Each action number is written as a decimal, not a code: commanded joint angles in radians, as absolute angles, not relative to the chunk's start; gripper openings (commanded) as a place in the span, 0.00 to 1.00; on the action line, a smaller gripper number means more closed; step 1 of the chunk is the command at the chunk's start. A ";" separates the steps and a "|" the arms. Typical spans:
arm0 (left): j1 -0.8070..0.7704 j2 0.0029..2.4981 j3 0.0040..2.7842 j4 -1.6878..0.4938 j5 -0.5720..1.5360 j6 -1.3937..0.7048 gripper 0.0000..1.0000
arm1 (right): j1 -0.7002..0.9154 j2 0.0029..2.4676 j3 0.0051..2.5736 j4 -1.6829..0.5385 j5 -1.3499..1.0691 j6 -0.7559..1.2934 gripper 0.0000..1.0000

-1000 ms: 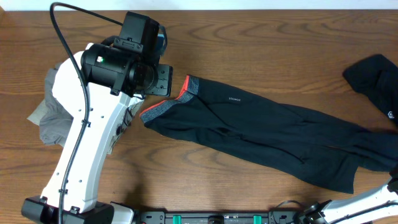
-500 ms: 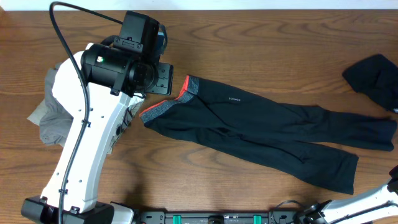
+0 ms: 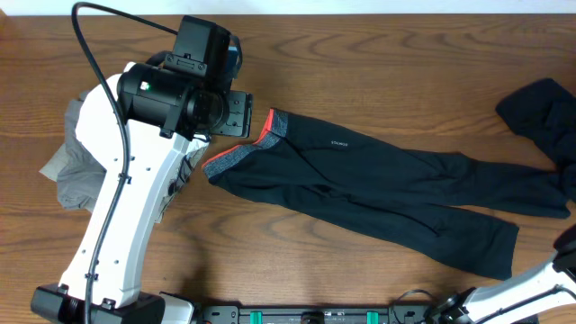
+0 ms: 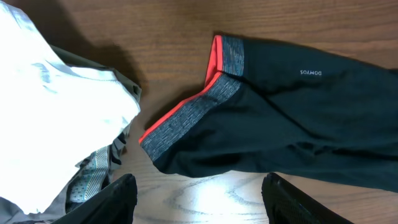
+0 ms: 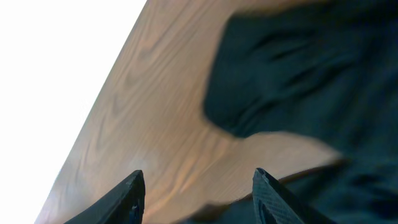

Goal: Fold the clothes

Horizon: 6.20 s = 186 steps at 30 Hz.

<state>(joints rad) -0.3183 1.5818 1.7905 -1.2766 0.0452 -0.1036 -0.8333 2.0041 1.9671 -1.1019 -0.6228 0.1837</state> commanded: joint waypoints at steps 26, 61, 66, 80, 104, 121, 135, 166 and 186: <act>-0.320 2.119 1.530 -0.565 0.218 0.237 0.72 | -0.323 1.913 1.974 -1.314 -0.641 -0.050 0.53; -0.185 2.180 1.829 -0.310 -0.177 0.094 0.06 | -0.306 1.913 1.924 -1.350 -0.235 0.073 0.58; -0.172 2.181 1.829 -0.331 -0.178 0.092 0.22 | -0.311 1.914 1.823 -1.324 -0.030 0.209 0.68; -0.178 2.038 1.833 -0.650 -0.107 0.046 0.78 | -0.451 1.916 1.469 -0.965 -0.065 0.258 0.66; -0.178 1.939 1.665 -1.174 0.138 -0.019 0.84 | -0.547 1.916 1.347 -1.251 -0.171 0.204 0.65; -0.178 1.925 1.691 -1.159 0.138 -0.012 0.85 | -0.580 1.916 1.062 -0.998 0.006 0.431 0.22; -0.178 1.882 1.693 -1.155 0.139 -0.009 0.90 | -0.645 1.915 1.202 -0.777 0.184 0.472 0.02; -0.178 1.885 1.155 -0.736 0.111 -0.021 0.19 | -0.646 1.858 1.510 -1.272 -0.196 0.230 0.52; -0.097 1.764 1.176 -0.828 -0.076 -0.189 0.24 | -0.651 1.858 1.167 -1.106 0.012 0.322 0.59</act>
